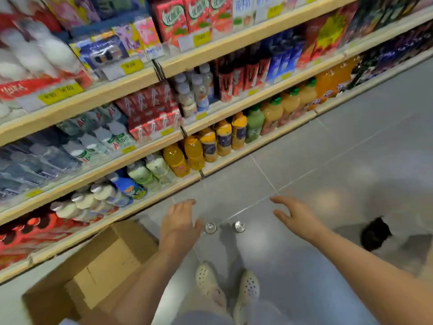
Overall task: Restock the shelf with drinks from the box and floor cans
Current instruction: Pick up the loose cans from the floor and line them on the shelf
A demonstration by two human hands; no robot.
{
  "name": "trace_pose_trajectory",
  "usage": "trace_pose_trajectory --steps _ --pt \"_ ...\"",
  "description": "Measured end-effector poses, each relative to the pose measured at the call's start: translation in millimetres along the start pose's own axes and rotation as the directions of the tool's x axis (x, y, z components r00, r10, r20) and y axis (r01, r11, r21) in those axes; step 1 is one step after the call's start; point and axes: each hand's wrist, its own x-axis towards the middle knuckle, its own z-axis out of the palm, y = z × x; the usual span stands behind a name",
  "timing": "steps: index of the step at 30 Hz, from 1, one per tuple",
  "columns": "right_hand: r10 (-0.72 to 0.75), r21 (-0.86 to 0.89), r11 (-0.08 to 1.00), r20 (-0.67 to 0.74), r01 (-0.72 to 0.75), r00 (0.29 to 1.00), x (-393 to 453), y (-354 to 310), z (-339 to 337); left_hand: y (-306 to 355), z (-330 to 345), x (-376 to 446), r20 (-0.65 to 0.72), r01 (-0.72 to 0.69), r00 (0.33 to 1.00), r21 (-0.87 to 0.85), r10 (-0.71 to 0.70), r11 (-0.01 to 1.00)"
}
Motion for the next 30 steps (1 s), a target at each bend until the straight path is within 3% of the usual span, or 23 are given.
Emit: trace_pose_trajectory --steps 4,8,17,21,26,30 --pt "0.162 -0.014 0.987 0.141 -0.161 0.977 11 35 44 -32 45 17 0.187 0.189 0.97 -0.194 -0.153 0.963" --pt "0.299 -0.028 0.954 0.207 -0.3 0.932 32 53 88 -69 82 41 0.291 0.292 0.929 -0.203 -0.228 0.934" --pt "0.368 -0.001 0.924 0.28 -0.383 0.887 120 111 194 -125 185 117 0.341 0.302 0.905 -0.092 -0.255 0.949" --pt "0.379 -0.039 0.921 0.308 -0.387 0.873 185 173 266 -154 277 175 0.394 0.279 0.891 -0.083 -0.226 0.957" --pt "0.362 -0.179 0.93 0.287 -0.321 0.887 268 254 354 -189 394 256 0.414 0.248 0.884 -0.022 -0.217 0.969" --pt "0.276 -0.232 0.949 0.272 -0.216 0.922 326 306 418 -207 471 316 0.517 0.108 0.85 0.011 -0.098 0.994"
